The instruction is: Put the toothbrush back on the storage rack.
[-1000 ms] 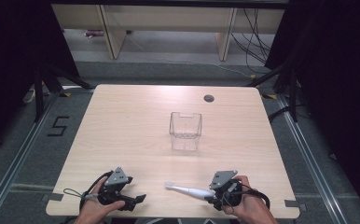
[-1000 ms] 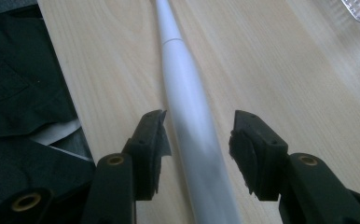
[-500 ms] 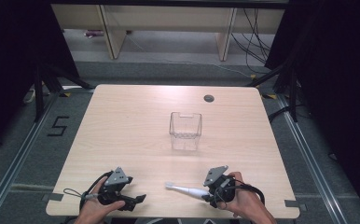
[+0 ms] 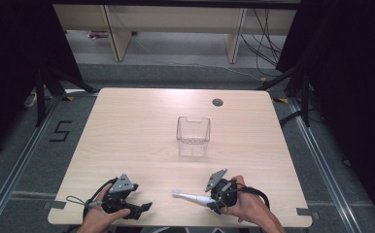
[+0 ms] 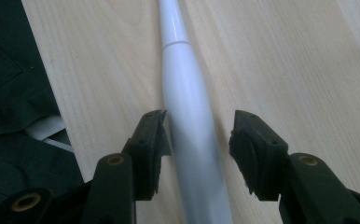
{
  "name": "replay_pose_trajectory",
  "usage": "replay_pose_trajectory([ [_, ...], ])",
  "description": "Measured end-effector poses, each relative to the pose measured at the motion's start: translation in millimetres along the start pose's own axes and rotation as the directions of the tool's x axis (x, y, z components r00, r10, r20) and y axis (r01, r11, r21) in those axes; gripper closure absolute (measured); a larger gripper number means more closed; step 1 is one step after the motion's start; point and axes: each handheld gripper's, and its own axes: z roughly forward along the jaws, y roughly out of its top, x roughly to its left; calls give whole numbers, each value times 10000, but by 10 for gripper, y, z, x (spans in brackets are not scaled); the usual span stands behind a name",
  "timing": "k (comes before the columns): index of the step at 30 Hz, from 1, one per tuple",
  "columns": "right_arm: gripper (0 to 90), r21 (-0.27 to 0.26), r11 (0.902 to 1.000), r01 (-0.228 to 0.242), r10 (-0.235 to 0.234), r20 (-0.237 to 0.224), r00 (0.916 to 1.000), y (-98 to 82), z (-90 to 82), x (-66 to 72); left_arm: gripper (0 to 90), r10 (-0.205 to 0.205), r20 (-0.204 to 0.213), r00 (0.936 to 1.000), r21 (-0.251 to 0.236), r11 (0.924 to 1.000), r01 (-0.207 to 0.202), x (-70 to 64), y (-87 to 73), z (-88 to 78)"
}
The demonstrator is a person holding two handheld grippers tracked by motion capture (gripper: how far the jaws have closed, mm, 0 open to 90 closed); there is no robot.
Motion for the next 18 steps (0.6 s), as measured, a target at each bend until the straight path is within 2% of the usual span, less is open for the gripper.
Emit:
replay_pose_trajectory([
  [2, 544, 157, 9997, 178, -176, -112, 9998, 26, 23, -9, 149, 111, 20, 9999, 131, 9999, -111, 13, 1, -7],
  [5, 545, 336, 9994, 67, -61, -171, 9998, 32, 37, 2, 149, 5, 13, 10000, 4, 10000, -5, 1, -1, 0],
  [6, 550, 423, 9988, 230, -221, -211, 9995, 34, 53, -10, 149, 9, 14, 10000, 5, 10000, -9, 1, -1, 1],
  [9, 561, 531, 9986, 52, -44, -149, 9999, 31, 58, 1, 149, 17, 26, 10000, 24, 10000, -17, 3, -1, 1],
  [11, 564, 707, 9973, 187, -163, -354, 9992, 34, 66, -10, 149, 21, 27, 10000, 24, 10000, -21, 2, -1, 1],
  [13, 567, 882, 9959, 197, -170, -319, 9993, 39, 75, -8, 149, 26, 16, 10000, 29, 10000, -26, 1, -2, 3],
  [14, 570, 934, 9949, 375, -348, -303, 9989, 45, 84, -14, 149, 21, 17, 10000, 21, 10000, -21, 1, -2, 3],
  [15, 577, 1132, 9931, 312, -272, -367, 9990, 52, 82, -14, 149, 123, 10, 9999, 125, 9998, -123, 10, 0, -5],
  [18, 592, 1180, 9926, 277, -243, -300, 9993, 59, 81, -8, 150, 104, 6, 9999, 123, 9999, -104, 11, -1, -5],
])
